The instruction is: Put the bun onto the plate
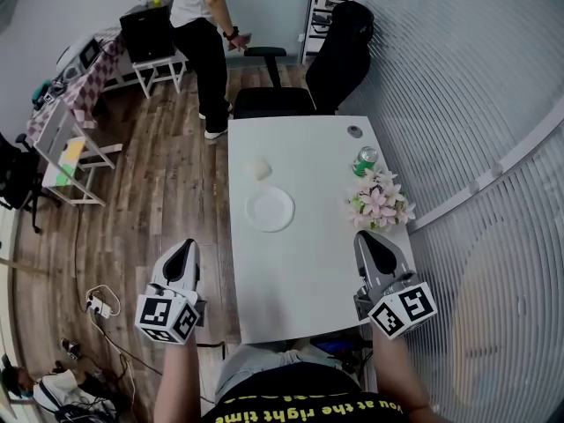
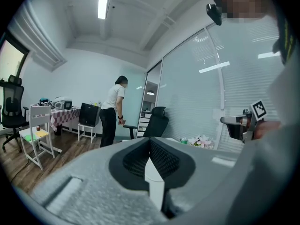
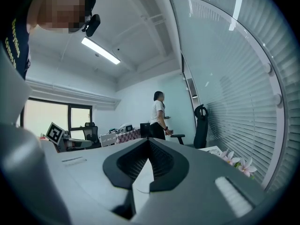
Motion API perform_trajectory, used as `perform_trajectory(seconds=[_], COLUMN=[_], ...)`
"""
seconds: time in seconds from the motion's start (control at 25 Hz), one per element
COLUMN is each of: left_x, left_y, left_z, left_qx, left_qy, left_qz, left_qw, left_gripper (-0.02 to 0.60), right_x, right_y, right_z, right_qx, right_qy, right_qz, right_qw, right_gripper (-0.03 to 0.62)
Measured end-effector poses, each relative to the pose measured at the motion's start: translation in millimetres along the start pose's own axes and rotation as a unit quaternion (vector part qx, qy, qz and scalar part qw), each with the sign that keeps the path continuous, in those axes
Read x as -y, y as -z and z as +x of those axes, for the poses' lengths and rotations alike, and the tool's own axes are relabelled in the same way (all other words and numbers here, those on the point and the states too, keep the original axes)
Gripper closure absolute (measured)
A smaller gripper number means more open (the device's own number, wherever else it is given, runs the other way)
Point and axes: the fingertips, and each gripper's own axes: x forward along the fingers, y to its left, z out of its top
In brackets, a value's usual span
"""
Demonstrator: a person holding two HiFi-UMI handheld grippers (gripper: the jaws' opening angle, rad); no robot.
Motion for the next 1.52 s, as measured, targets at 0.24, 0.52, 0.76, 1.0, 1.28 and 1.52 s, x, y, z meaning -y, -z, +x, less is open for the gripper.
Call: perform_trajectory(seconds=[0.24, 0.52, 0.76, 1.0, 1.28, 1.52], left_x=[1, 8, 17, 30, 39, 47], left_y=[4, 6, 4, -1, -6, -5], left_z=[1, -4, 3, 13, 20, 21], left_qx=[-0.004, -0.01, -0.006, 0.0, 0.005, 0.01], left_qy=[-0.003, -0.017, -0.04, -0.058, -0.079, -0.094], left_qz=[-0.003, -0.005, -0.008, -0.006, -0.004, -0.005], left_qw=[1.0, 0.9998, 0.9992, 0.9983, 0.9968, 0.9956], left_gripper=[0.578, 0.578, 0.578, 0.578, 0.578, 0.578], right_x=[0, 6, 23, 46, 63, 72], right_y=[3, 3, 0, -9, -14, -15], right_z=[4, 2, 3, 9, 15, 19], right_qx=[-0.003, -0.005, -0.014, -0.008, -0.009, -0.01], right_qy=[-0.007, -0.019, -0.042, -0.059, -0.08, -0.096], right_qz=[0.005, 0.011, 0.007, 0.007, 0.007, 0.006], right_qw=[1.0, 1.0, 0.999, 0.998, 0.997, 0.995], right_gripper=[0.588, 0.588, 0.588, 0.588, 0.588, 0.588])
